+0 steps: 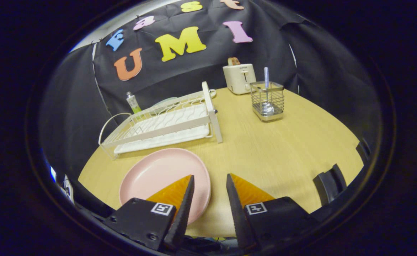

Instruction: Take the plate from the dish rack, then take the spoon from the basket and place it into the plate.

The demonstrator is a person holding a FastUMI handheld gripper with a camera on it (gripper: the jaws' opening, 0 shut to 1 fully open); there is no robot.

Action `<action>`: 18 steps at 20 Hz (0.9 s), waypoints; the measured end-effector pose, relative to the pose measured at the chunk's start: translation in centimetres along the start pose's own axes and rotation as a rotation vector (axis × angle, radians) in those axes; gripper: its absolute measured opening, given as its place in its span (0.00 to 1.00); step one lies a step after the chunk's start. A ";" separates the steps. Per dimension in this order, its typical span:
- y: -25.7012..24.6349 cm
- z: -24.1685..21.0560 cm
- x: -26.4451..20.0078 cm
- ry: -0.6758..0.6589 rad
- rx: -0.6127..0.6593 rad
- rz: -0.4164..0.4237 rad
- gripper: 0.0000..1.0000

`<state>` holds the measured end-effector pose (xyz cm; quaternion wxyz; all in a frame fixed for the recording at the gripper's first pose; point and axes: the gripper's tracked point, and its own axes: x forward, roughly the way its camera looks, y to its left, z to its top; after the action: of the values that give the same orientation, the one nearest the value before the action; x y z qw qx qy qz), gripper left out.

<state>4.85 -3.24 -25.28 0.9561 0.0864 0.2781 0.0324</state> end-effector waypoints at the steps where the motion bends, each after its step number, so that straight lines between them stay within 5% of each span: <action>1: -0.6 1.3 -0.4 -0.034 -0.024 -0.023 0.72; 5: -3.0 5.4 -1.0 -0.144 -0.087 -0.093 0.99; 18: -11.6 19.6 5.1 -0.232 -0.069 -0.172 1.00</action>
<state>19.86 -16.92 -13.77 0.9835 0.0325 0.1709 -0.0504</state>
